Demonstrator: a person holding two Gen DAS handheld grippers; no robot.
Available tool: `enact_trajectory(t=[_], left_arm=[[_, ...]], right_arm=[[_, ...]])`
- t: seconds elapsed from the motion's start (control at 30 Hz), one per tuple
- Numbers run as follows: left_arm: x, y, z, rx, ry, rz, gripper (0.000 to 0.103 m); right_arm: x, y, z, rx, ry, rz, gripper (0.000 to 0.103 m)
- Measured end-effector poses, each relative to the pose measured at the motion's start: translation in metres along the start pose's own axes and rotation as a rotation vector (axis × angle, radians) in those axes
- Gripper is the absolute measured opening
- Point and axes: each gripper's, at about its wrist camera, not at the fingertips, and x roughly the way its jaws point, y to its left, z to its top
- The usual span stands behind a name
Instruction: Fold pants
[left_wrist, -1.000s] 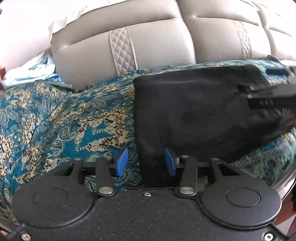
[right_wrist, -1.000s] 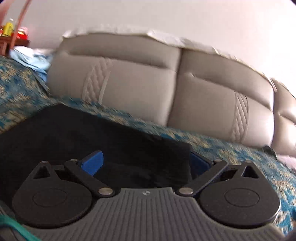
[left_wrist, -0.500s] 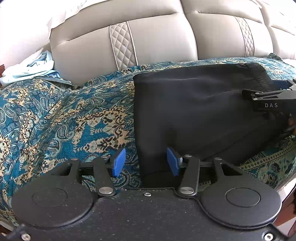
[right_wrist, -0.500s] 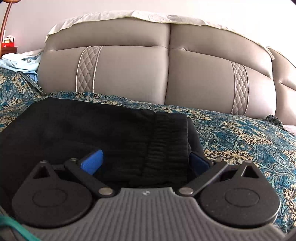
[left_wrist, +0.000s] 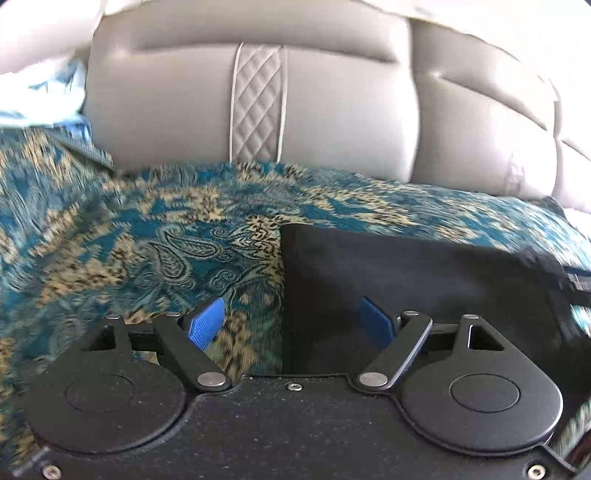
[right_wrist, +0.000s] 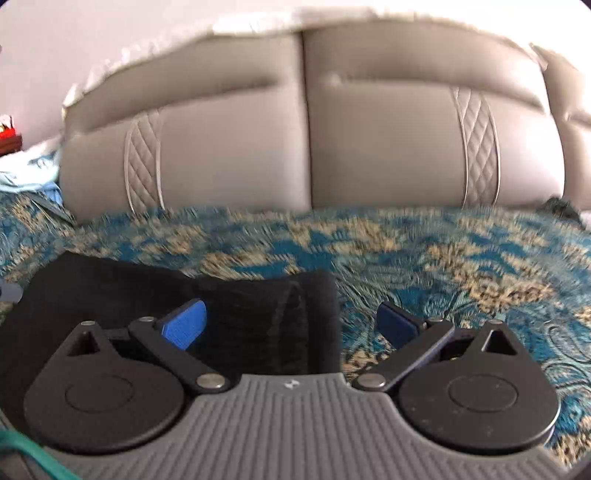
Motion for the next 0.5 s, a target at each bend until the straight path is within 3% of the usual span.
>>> enact_trajectory(t=[0.1, 0.17, 0.27, 0.33, 0.37, 0.43, 0.5], left_arm=[[0.026, 0.006, 0.007, -0.064, 0.046, -0.081, 0.079], [0.037, 0.009, 0.009, -0.102, 0.053, -0.140, 0.080], [0.047, 0.011, 0.012, -0.109, 0.038, -0.153, 0.073], [0.049, 0.011, 0.012, -0.125, 0.028, -0.173, 0.039], [0.050, 0.012, 0.012, -0.148, 0.024, -0.183, 0.037], [0.048, 0.010, 0.010, -0.165, 0.006, -0.183, 0.025], [0.044, 0.009, 0.008, -0.170, -0.022, -0.162, 0.020]], right_arm=[[0.012, -0.015, 0.000, 0.067, 0.049, 0.084, 0.103], [0.016, -0.017, -0.001, 0.075, 0.065, 0.126, 0.097], [0.021, -0.018, 0.000, 0.070, 0.070, 0.183, 0.085], [0.022, -0.019, 0.001, 0.086, 0.069, 0.210, 0.074], [0.022, -0.019, 0.001, 0.097, 0.068, 0.223, 0.071], [0.022, -0.018, 0.001, 0.118, 0.068, 0.249, 0.054], [0.023, -0.016, 0.001, 0.151, 0.071, 0.285, 0.040]])
